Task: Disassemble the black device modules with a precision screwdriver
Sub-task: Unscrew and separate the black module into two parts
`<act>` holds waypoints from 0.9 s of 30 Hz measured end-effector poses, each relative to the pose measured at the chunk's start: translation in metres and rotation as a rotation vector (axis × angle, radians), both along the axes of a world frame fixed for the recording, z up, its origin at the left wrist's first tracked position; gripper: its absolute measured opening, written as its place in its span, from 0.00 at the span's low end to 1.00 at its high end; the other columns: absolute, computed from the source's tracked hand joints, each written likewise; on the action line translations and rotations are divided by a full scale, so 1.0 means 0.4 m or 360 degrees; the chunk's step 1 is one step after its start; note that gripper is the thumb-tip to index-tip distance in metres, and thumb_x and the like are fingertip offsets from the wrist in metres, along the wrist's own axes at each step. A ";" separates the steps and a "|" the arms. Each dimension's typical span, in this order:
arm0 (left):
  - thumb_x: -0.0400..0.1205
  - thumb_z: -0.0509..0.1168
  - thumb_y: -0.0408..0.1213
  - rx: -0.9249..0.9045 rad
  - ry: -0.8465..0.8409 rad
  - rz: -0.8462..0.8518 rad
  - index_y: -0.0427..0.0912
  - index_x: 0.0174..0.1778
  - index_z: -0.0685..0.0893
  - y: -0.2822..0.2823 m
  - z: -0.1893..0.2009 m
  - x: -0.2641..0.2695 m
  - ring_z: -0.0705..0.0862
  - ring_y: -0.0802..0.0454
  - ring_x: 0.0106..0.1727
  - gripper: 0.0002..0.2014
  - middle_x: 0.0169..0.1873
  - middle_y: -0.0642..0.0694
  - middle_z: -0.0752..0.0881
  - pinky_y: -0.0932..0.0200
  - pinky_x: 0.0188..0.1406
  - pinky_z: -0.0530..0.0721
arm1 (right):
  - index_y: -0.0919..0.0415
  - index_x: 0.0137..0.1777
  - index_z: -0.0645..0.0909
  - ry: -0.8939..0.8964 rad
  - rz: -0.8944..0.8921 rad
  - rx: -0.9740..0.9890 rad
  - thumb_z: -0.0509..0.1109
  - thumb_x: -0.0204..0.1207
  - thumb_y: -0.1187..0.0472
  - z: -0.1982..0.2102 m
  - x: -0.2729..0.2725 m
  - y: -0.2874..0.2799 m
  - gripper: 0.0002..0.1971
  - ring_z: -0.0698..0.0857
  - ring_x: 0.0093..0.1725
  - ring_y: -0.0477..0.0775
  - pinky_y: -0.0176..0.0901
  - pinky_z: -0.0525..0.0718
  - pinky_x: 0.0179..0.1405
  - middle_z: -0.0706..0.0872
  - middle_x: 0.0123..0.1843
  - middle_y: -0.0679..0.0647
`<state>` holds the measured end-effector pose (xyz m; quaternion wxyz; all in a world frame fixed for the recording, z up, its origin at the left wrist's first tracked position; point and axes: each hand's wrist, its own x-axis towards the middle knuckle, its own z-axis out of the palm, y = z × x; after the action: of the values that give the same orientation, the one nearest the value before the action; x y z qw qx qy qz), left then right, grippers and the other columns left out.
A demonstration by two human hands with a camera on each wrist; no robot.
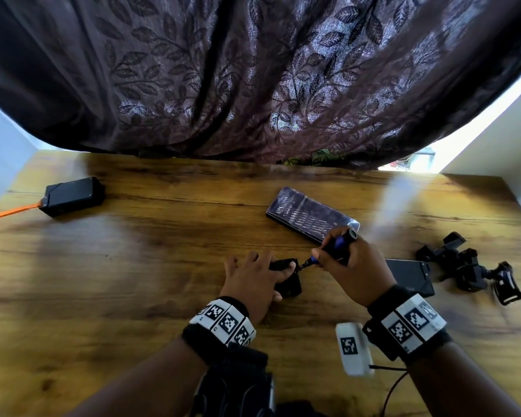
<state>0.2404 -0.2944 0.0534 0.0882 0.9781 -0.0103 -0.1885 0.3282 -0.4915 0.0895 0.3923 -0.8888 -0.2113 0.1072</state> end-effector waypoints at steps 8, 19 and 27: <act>0.87 0.65 0.48 -0.0034 -0.0075 0.0002 0.72 0.85 0.55 0.003 -0.010 -0.002 0.64 0.46 0.76 0.34 0.76 0.52 0.64 0.28 0.74 0.60 | 0.42 0.61 0.71 -0.0266 0.0431 -0.0324 0.83 0.72 0.53 0.064 0.010 0.054 0.25 0.83 0.42 0.37 0.32 0.82 0.42 0.84 0.45 0.41; 0.86 0.65 0.51 -0.0089 -0.0160 0.0050 0.71 0.84 0.59 0.003 -0.021 -0.006 0.66 0.47 0.74 0.32 0.74 0.53 0.68 0.31 0.74 0.59 | 0.47 0.50 0.74 -0.0474 0.0826 -0.0622 0.69 0.81 0.56 0.131 0.030 0.097 0.06 0.79 0.47 0.45 0.47 0.86 0.45 0.76 0.52 0.42; 0.86 0.65 0.50 -0.0094 -0.0162 0.0073 0.73 0.84 0.58 0.003 -0.029 -0.006 0.66 0.48 0.73 0.33 0.73 0.53 0.68 0.32 0.72 0.61 | 0.55 0.57 0.81 -0.0734 0.0966 -0.1247 0.61 0.89 0.54 0.144 0.065 0.129 0.09 0.81 0.46 0.47 0.41 0.79 0.43 0.86 0.57 0.52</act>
<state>0.2381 -0.2932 0.0416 0.1207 0.9833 0.0021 -0.1359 0.3541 -0.4400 0.1472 -0.0732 -0.8680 -0.4830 0.0887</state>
